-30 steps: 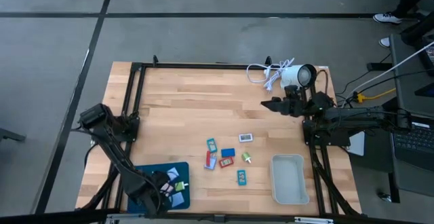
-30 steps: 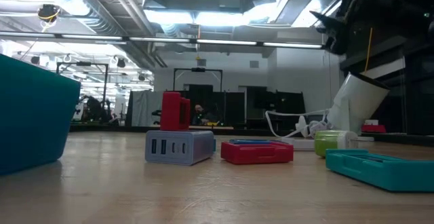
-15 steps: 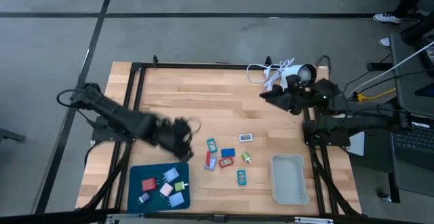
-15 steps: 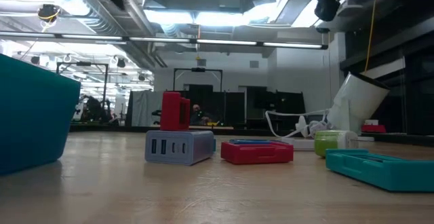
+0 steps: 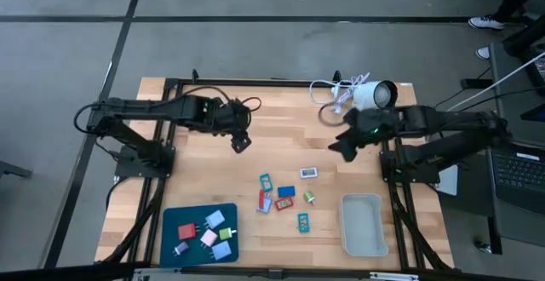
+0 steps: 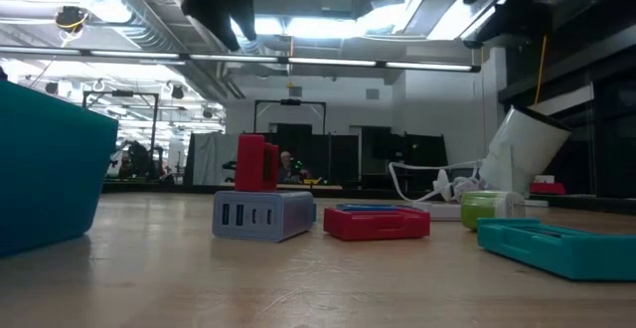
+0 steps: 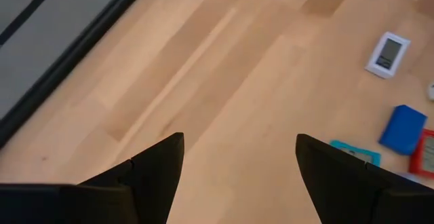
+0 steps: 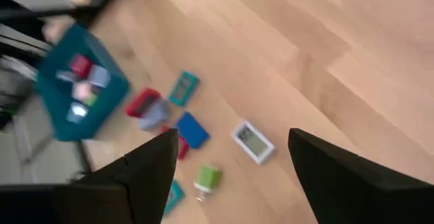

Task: Pick & Place Office items
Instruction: Put the green charger adapter into the blue bin

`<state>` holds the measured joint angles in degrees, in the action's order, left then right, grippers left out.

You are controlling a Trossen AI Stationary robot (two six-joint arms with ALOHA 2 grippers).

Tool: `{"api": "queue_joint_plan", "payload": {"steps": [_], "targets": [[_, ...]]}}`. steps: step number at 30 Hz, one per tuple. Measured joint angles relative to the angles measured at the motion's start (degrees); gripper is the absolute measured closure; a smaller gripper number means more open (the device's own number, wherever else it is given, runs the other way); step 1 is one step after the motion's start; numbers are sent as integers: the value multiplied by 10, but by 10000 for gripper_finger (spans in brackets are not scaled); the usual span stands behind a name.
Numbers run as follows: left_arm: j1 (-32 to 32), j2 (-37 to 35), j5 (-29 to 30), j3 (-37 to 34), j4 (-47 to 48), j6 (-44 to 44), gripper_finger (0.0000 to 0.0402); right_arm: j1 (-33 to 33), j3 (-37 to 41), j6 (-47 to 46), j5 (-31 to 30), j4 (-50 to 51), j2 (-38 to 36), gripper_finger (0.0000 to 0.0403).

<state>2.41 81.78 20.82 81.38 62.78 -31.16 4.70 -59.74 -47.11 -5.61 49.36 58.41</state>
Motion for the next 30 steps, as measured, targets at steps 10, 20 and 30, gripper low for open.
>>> {"api": "queue_joint_plan", "payload": {"steps": [10,20,30], "targets": [[6,0,-14,-4,-14,30,125,96,-14,-71,-10,-5,145,119],[-5,0,-13,-4,-16,30,135,122,-15,-115,-10,-7,160,119],[-8,0,-28,-4,-17,25,145,143,-14,-158,-10,-30,233,119]]}}
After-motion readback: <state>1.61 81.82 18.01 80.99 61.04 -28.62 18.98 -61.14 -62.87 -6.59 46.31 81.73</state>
